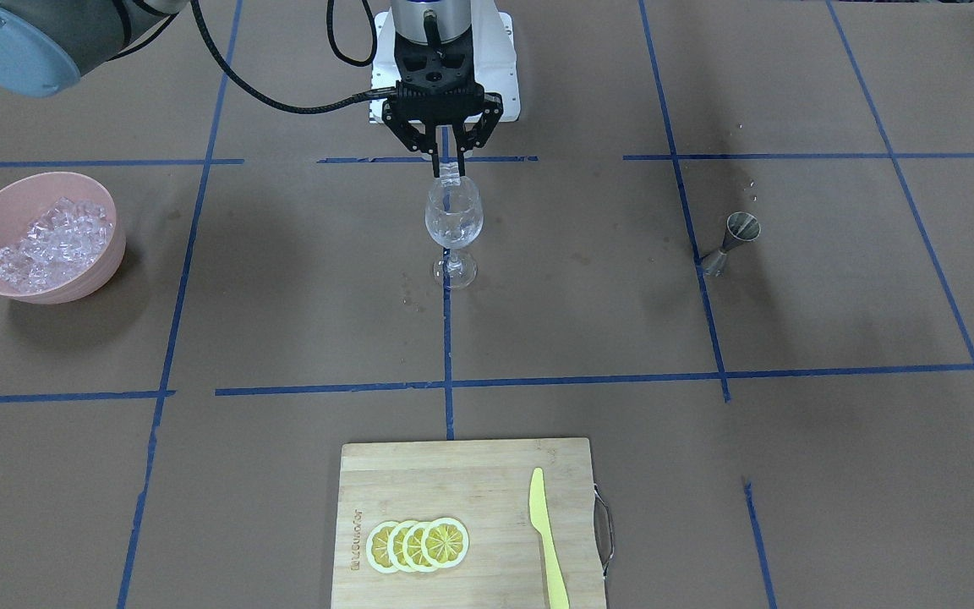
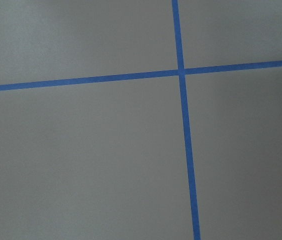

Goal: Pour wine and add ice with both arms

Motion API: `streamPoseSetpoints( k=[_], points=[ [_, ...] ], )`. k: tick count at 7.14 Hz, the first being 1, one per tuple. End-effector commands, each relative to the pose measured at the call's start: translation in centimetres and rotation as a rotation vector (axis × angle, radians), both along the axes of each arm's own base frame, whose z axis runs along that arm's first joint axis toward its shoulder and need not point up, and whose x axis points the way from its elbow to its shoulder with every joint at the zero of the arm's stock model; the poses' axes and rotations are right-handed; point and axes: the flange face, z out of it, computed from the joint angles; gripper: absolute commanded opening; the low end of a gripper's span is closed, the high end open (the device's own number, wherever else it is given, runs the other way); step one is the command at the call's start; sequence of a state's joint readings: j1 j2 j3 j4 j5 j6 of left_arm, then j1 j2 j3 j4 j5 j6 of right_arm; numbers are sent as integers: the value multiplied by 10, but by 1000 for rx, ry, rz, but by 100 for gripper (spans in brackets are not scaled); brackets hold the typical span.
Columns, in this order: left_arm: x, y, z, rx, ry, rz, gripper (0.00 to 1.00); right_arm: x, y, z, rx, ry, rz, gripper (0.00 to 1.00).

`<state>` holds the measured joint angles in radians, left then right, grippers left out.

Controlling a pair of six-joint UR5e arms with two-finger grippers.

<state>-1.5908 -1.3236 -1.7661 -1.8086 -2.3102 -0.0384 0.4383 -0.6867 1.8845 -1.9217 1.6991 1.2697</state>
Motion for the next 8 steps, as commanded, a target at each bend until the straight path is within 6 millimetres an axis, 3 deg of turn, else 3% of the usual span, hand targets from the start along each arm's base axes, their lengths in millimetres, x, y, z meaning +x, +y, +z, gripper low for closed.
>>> streamPoseSetpoints(
  k=[1,3,4,5,6,8],
  points=[
    [0,1,0,0,0,0,100,-1,1,0,-3,-1,-7,100],
    [0,1,1,-3,0,-1,100,0,2,0,2,0,-12,100],
    [0,1,1,-2,0,0,100,9,-7,3,5,4,-6,100],
    [0,0,1,-2,0,0,100,27,-30,10,2,14,-6,100],
    [0,1,2,-6,0,-1,100,61,-55,32,9,21,-54,100],
    [1,2,3,-9,8,0,100,157,-93,103,71,57,-155,100]
  ],
)
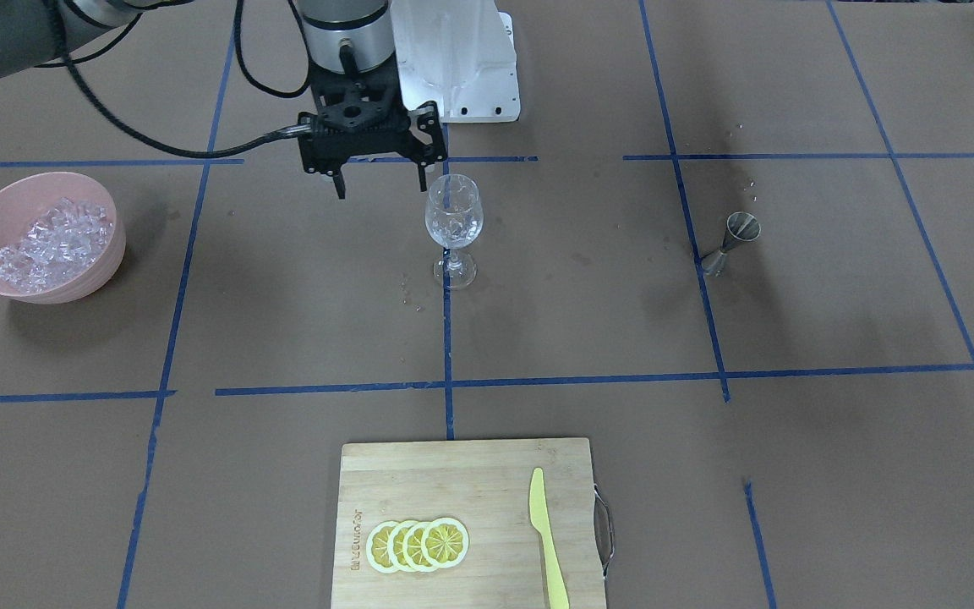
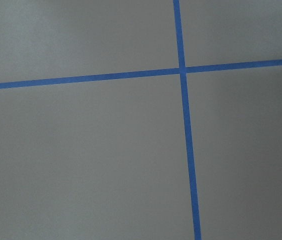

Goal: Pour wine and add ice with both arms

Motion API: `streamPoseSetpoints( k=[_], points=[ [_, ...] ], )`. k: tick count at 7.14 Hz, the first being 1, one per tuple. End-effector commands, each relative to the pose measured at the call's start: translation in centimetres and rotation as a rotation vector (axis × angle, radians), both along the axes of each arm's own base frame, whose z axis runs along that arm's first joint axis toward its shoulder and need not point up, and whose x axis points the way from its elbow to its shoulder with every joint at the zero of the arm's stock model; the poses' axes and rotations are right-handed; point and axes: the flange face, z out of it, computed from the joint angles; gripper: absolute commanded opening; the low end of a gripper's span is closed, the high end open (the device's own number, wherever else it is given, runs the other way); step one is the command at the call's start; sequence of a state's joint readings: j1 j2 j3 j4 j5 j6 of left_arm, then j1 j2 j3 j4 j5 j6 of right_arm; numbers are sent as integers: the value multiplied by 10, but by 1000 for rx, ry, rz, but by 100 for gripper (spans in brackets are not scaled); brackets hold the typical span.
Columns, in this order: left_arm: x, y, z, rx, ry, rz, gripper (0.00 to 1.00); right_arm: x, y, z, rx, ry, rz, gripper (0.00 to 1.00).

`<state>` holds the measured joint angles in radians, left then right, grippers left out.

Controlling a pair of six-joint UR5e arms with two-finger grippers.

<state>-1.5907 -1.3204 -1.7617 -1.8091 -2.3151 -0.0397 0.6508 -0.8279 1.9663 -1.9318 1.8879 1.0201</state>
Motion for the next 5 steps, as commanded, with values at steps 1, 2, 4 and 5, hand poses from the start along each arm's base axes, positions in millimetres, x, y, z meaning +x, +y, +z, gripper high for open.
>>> streamPoseSetpoints(
  k=[1,2,4,5],
  points=[
    [0,1,1,-3,3,0,100,97,-43,91,98,88,-127,100],
    [0,2,-1,2,4,2,100,139,-62,132,135,137,-190,100],
    [1,0,-6,14,7,4,100,243,-76,226,150,177,-305,100],
    [1,0,-6,14,7,4,100,300,-75,270,164,195,-344,100]
  ],
)
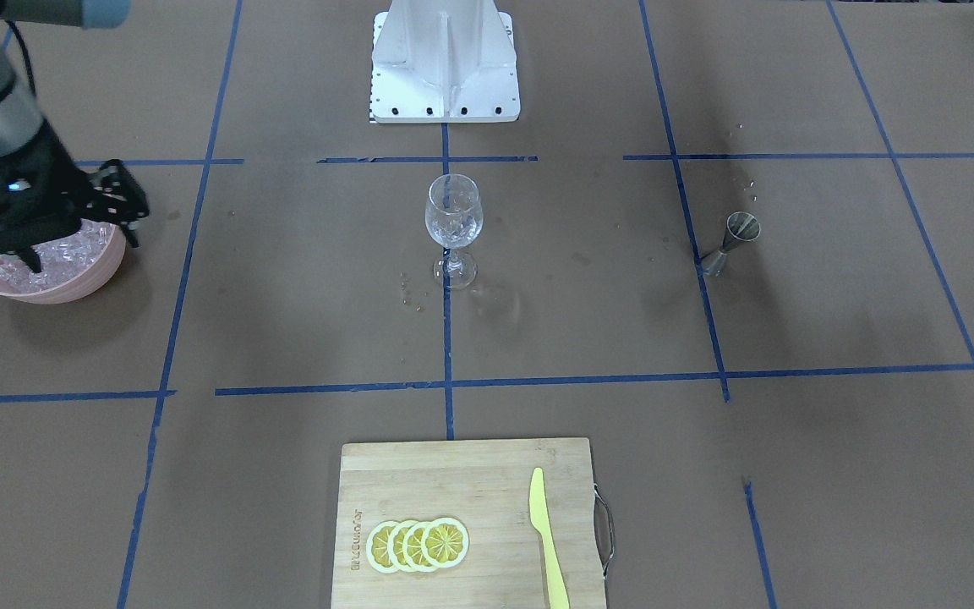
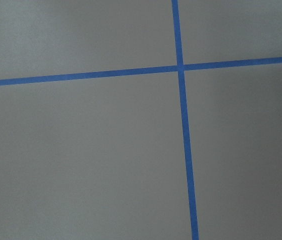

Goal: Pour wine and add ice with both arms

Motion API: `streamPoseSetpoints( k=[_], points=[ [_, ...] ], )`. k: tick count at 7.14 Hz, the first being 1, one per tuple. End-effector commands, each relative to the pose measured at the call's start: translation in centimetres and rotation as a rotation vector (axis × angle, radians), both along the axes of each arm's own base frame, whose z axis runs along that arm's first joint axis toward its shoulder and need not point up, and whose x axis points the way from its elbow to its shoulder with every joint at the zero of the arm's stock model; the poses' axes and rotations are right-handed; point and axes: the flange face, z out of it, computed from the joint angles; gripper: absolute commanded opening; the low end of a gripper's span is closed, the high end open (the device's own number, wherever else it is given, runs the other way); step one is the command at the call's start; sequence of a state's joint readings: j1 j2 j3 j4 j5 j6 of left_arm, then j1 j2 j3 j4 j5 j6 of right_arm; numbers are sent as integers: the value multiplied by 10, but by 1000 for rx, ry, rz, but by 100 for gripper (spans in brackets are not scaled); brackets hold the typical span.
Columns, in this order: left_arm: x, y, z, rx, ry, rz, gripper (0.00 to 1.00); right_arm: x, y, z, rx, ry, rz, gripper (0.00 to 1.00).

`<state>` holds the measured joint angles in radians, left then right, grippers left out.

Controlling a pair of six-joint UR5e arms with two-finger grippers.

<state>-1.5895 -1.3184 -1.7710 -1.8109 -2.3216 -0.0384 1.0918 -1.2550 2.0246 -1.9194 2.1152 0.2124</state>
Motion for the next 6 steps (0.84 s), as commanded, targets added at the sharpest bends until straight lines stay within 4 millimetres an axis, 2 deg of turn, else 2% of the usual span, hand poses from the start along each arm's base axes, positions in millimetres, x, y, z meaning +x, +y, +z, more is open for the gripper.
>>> streamPoseSetpoints(
  k=[1,2,3,4,5,6],
  points=[
    [0,0,-1,1,1,0,100,118,10,102,-14,3,-83,100],
    [1,0,0,-1,1,2,100,161,18,143,-45,-27,-45,100],
    [1,0,1,-4,1,2,100,194,44,187,-92,-23,20,100],
    [1,0,1,-4,1,2,100,220,68,242,-196,-11,70,100],
    [1,0,1,-2,1,2,100,226,77,287,-287,-4,80,100],
    [1,0,1,-2,2,2,100,232,83,301,-319,-8,95,100]
  ],
)
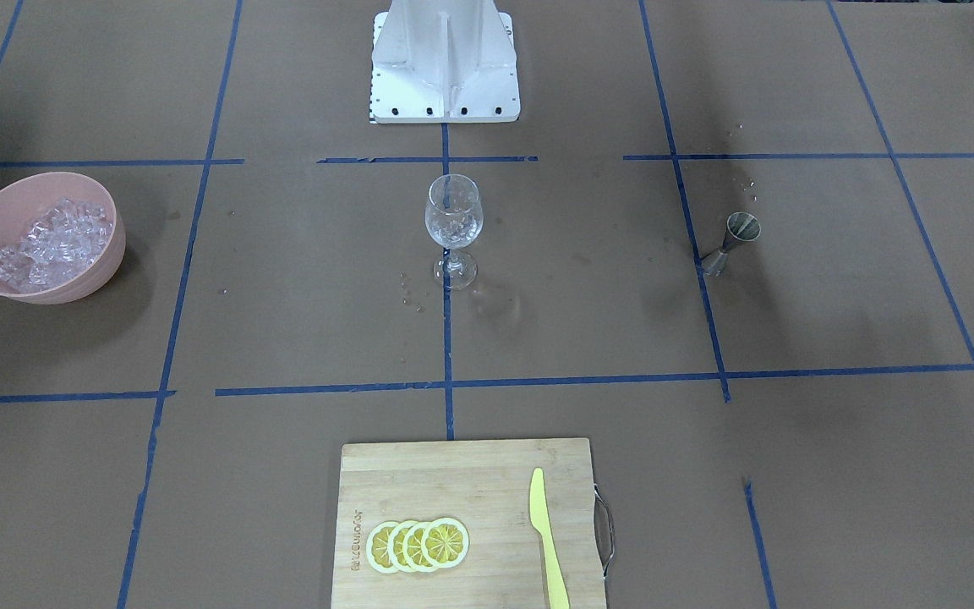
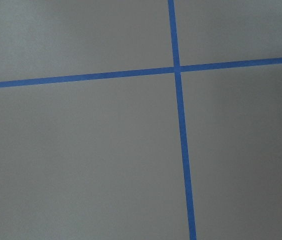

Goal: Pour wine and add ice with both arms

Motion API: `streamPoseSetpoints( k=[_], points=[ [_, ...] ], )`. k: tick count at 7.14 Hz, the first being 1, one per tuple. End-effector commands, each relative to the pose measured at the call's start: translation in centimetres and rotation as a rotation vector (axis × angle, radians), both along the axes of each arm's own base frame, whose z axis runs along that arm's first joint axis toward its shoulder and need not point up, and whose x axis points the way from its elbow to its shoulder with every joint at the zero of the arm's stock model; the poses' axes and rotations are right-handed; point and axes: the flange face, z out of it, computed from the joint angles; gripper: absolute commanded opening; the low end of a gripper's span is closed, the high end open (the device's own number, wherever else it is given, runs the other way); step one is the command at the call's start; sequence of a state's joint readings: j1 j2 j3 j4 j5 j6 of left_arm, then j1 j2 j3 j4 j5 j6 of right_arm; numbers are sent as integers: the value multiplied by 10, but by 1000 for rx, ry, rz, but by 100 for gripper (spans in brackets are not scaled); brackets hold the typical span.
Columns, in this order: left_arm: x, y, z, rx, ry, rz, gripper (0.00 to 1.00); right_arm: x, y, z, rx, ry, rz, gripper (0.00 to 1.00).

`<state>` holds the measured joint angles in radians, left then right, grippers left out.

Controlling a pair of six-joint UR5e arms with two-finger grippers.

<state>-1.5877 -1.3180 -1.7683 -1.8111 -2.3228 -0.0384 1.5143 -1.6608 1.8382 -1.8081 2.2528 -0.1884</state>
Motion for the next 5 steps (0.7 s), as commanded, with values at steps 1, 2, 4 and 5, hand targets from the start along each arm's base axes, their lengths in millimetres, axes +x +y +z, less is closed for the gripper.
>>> streamPoseSetpoints(
  k=[1,2,4,5],
  points=[
    [0,0,1,-3,1,-1,100,10,11,32,-68,1,27,100],
    [0,0,1,-2,1,0,100,10,13,31,-69,-2,29,100],
    [0,0,1,-4,1,0,100,10,14,33,-74,-4,29,100],
    [1,-1,0,-1,1,2,100,10,14,33,-74,-6,29,100]
  ],
)
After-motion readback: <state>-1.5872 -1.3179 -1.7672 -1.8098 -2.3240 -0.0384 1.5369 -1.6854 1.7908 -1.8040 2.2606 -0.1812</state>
